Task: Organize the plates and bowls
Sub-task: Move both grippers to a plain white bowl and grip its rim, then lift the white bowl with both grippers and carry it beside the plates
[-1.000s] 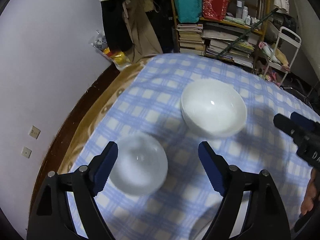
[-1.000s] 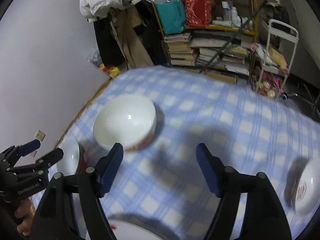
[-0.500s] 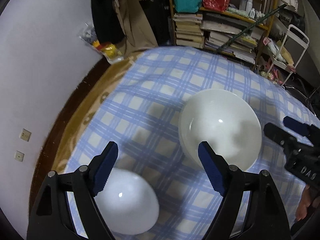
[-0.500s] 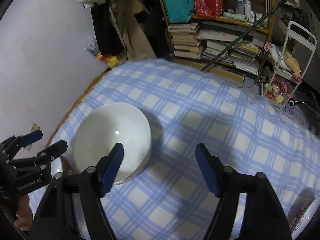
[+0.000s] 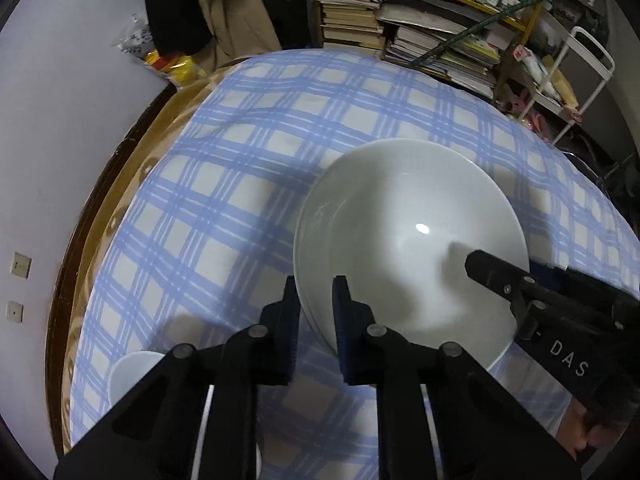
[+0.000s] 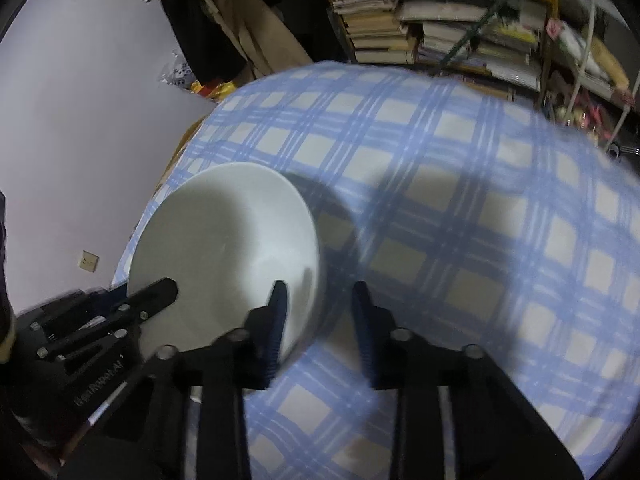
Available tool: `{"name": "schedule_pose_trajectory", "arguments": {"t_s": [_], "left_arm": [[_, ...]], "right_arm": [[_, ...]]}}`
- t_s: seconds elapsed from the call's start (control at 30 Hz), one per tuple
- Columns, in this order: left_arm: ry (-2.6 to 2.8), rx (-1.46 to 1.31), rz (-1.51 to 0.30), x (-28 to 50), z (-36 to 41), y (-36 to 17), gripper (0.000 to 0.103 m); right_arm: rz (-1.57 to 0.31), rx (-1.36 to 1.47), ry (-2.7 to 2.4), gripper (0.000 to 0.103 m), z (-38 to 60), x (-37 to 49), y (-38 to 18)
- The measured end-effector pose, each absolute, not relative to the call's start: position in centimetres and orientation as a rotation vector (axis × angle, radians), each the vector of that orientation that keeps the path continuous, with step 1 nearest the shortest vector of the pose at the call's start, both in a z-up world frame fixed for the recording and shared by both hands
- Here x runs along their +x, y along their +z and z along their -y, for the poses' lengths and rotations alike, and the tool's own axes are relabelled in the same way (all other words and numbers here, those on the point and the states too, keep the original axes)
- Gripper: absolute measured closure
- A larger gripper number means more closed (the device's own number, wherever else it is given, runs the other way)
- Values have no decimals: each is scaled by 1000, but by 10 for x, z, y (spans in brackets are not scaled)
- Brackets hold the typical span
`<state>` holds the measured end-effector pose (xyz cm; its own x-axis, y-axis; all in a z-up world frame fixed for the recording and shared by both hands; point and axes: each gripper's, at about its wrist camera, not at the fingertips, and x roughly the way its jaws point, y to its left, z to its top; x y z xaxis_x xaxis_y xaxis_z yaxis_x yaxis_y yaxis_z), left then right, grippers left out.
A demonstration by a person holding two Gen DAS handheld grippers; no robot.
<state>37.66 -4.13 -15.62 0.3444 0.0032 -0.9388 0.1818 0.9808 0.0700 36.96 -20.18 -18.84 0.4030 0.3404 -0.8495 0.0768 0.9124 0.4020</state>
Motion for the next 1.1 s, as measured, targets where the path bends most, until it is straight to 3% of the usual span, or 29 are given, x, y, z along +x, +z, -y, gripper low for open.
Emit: {"name": "schedule_pose_trajectory", "arguments": {"t_s": [0.03, 0.37, 1.1], "left_arm": [[-112, 163, -1215, 376, 40, -157, 88], [-152, 18, -1273, 370, 26, -144, 90], [-302, 92, -1208, 278, 79, -98, 90]], "right_arm": [[-1164, 432, 179, 83, 200, 370, -190], [-1186, 375, 136, 89, 197, 359, -177], [-1120, 334, 50, 89, 241, 258, -119]]}}
